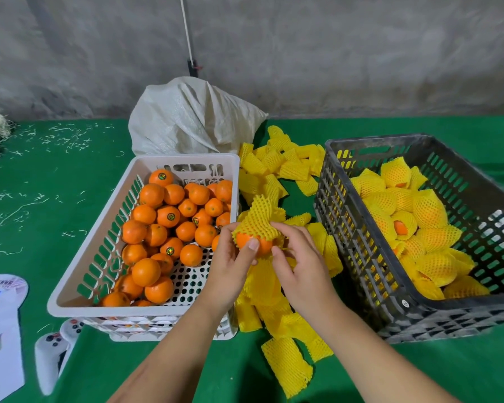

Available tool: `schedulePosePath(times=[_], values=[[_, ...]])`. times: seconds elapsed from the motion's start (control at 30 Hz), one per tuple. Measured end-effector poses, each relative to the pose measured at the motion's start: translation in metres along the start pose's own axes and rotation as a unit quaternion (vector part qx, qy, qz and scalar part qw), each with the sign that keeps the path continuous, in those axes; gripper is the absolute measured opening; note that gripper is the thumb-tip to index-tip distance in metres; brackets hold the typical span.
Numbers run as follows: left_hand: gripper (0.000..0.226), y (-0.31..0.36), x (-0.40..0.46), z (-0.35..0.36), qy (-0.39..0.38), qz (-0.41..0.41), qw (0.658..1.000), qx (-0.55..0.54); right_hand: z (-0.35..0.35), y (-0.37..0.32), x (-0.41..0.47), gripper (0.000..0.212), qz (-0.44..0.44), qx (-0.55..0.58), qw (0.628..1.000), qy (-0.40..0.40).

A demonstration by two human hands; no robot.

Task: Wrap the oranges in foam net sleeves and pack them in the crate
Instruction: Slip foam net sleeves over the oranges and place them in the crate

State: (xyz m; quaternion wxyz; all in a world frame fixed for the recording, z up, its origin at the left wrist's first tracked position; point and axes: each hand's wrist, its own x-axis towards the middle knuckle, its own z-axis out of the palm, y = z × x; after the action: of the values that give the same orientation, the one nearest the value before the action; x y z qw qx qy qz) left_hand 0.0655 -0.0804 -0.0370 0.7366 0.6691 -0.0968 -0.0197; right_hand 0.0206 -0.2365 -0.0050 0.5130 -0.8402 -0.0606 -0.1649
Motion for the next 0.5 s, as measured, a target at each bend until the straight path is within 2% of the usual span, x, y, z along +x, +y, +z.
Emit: schedulePosePath(times=[0.13, 0.3, 0.5], values=[[0.074, 0.000, -0.001, 0.001, -0.067, 0.015, 0.998, 0.009, -0.005, -0.002, 0.003, 0.029, -0.005, 0.020, 0.999, 0.037], [0.071, 0.000, 0.001, 0.005, -0.027, 0.017, 0.999, 0.004, -0.014, -0.006, 0.011, 0.018, 0.002, 0.028, 0.999, 0.045], [0.072, -0.003, 0.001, 0.002, -0.020, 0.011, 0.999, 0.047, -0.009, -0.007, 0.007, 0.025, 0.003, 0.004, 1.000, 0.008]])
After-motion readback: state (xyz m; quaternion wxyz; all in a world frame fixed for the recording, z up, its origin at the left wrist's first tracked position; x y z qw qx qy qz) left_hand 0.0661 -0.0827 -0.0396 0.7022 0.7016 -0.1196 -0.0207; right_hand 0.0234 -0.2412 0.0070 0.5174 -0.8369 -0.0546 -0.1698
